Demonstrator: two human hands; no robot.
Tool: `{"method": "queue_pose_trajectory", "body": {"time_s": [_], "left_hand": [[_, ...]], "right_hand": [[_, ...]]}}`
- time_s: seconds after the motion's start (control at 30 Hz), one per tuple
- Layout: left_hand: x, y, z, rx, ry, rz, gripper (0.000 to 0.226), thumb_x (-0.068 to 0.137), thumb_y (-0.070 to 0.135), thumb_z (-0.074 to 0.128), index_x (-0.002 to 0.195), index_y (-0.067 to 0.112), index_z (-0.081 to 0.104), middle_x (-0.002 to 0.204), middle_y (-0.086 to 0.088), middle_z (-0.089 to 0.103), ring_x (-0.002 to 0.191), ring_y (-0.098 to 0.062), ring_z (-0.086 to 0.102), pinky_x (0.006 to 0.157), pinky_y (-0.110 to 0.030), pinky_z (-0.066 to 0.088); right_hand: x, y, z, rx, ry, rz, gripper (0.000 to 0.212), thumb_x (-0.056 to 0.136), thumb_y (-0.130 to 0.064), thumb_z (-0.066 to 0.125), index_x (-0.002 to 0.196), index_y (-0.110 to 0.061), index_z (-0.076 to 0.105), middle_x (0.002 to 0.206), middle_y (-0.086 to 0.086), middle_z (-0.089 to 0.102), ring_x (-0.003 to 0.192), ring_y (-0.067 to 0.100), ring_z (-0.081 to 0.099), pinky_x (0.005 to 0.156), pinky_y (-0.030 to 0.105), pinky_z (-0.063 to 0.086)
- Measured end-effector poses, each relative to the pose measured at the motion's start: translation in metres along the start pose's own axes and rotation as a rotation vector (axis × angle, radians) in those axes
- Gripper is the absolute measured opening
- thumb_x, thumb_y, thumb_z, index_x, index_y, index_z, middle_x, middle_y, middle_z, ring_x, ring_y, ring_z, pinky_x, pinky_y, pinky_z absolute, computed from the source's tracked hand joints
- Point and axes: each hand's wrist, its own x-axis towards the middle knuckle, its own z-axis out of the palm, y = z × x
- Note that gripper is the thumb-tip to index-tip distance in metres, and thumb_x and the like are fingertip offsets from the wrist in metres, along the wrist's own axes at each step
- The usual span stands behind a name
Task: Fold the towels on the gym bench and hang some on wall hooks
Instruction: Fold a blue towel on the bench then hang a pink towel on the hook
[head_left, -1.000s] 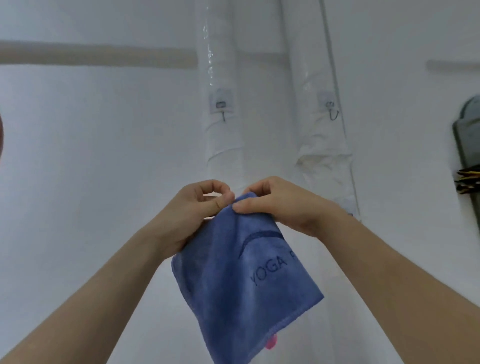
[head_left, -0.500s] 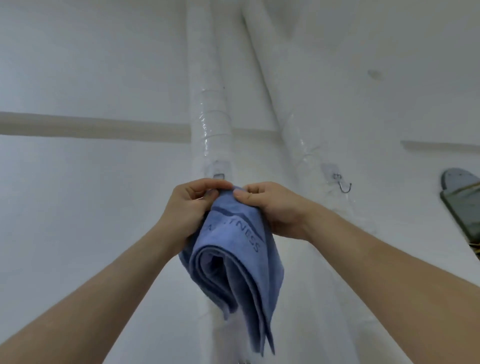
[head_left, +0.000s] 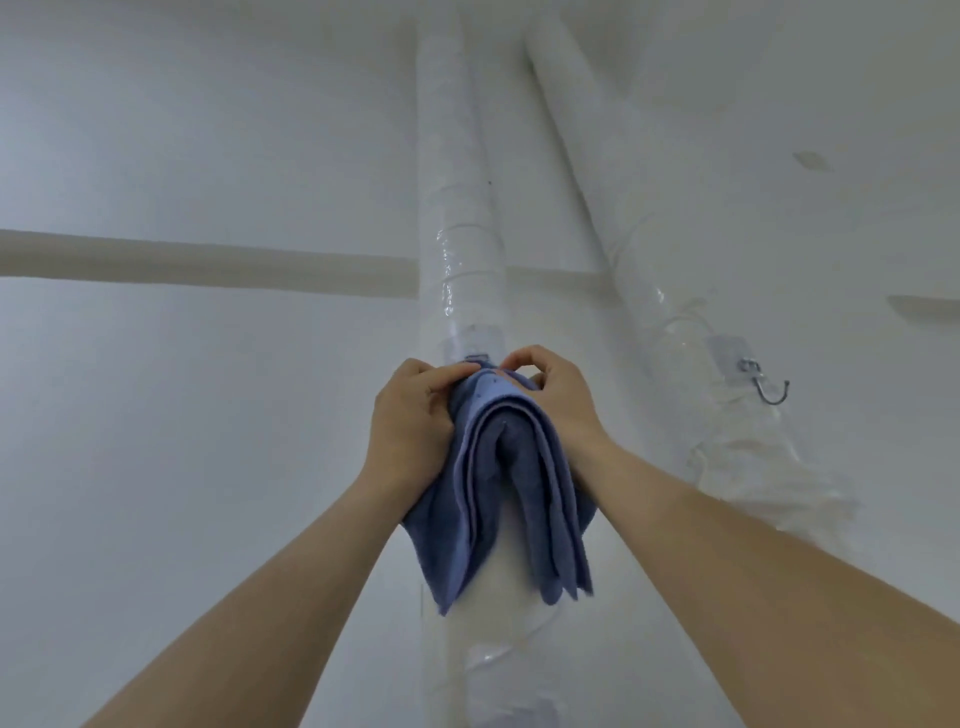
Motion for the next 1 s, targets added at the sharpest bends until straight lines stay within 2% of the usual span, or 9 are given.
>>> {"method": "queue_pose_trajectory", "body": {"time_s": [0.1,0.23,0.33,0.47,0.6,0.7,0.8,0.9,1.0], "left_hand": [[-0.016,0.002,-0.001,0.055,-0.011,0.028,0.021,0.087,0.008,0.063,0.102,0.019,0.072,0.081,0.008,0.048,0.074,-0.008,0.051,0.07,-0.005,0.034],[-0.025,0.016,-0.008,0.121,-0.047,0.002,0.012,0.088,0.009,0.058,0.092,0.013,0.069,0.082,0.015,0.044,0.072,-0.001,0.046,0.065,-0.007,0.033],[-0.029,0.023,-0.012,0.222,-0.072,0.003,0.018,0.087,0.008,0.058,0.102,0.011,0.067,0.113,-0.003,0.051,0.104,-0.025,0.046,0.082,-0.026,0.037],[-0.04,0.024,-0.018,0.57,-0.191,0.141,0.038,0.084,0.022,0.062,0.122,0.021,0.057,0.143,-0.003,0.04,0.123,-0.029,0.029,0.091,-0.044,0.035],[-0.053,0.032,-0.029,0.578,-0.259,0.2,0.036,0.083,0.019,0.055,0.118,0.02,0.056,0.128,0.001,0.054,0.117,-0.03,0.046,0.08,-0.042,0.037],[-0.057,0.039,-0.041,0.302,-0.232,0.133,0.025,0.087,0.012,0.043,0.099,0.029,0.057,0.106,0.007,0.064,0.096,-0.019,0.057,0.069,-0.031,0.039],[-0.062,0.059,-0.054,0.112,-0.194,-0.046,0.031,0.085,0.001,0.043,0.087,0.029,0.057,0.08,0.01,0.063,0.072,-0.01,0.055,0.059,-0.019,0.038],[-0.081,0.087,-0.07,0.048,-0.115,-0.19,0.028,0.089,0.006,0.046,0.102,0.024,0.063,0.093,0.009,0.063,0.08,-0.01,0.055,0.066,-0.011,0.038],[-0.107,0.109,-0.08,-0.016,-0.111,-0.331,0.022,0.087,0.007,0.047,0.086,0.022,0.064,0.079,0.002,0.065,0.069,-0.014,0.058,0.061,-0.021,0.044]], "right_hand": [[-0.013,-0.004,-0.002,-0.012,-0.053,-0.048,0.043,0.05,-0.05,0.057,0.081,-0.021,0.058,0.072,0.006,0.058,0.071,0.025,0.056,0.073,0.039,0.049],[-0.022,-0.006,-0.01,-0.221,-0.06,-0.089,0.02,0.092,-0.023,0.052,0.075,-0.032,0.048,0.1,0.004,0.058,0.088,0.022,0.055,0.08,0.033,0.05],[-0.027,-0.004,-0.019,-0.373,-0.051,-0.053,0.027,0.092,-0.026,0.049,0.066,-0.03,0.042,0.081,0.0,0.053,0.078,0.024,0.051,0.075,0.043,0.051],[-0.053,-0.02,-0.032,-0.567,-0.287,-0.216,0.027,0.1,-0.012,0.041,0.075,-0.019,0.048,0.076,0.003,0.05,0.07,0.017,0.047,0.071,0.028,0.044],[-0.065,-0.035,-0.051,-0.485,-0.518,-0.084,0.019,0.096,-0.011,0.054,0.11,-0.001,0.061,0.1,0.013,0.061,0.088,0.017,0.048,0.081,0.028,0.043],[-0.074,-0.044,-0.068,-0.382,-0.541,0.015,0.037,0.092,-0.009,0.055,0.129,-0.014,0.052,0.112,0.001,0.061,0.091,0.011,0.053,0.083,0.025,0.043],[-0.084,-0.053,-0.083,-0.32,-0.499,0.071,0.045,0.091,-0.006,0.047,0.132,-0.024,0.05,0.109,-0.001,0.065,0.085,0.012,0.059,0.073,0.021,0.045],[-0.101,-0.062,-0.1,-0.37,-0.463,0.09,0.046,0.091,-0.01,0.047,0.134,-0.026,0.049,0.113,0.0,0.066,0.094,0.017,0.062,0.067,0.017,0.044],[-0.127,-0.07,-0.114,-0.334,-0.443,0.135,0.04,0.093,-0.011,0.05,0.131,-0.022,0.051,0.107,0.006,0.066,0.088,0.019,0.065,0.059,0.009,0.045]]}}
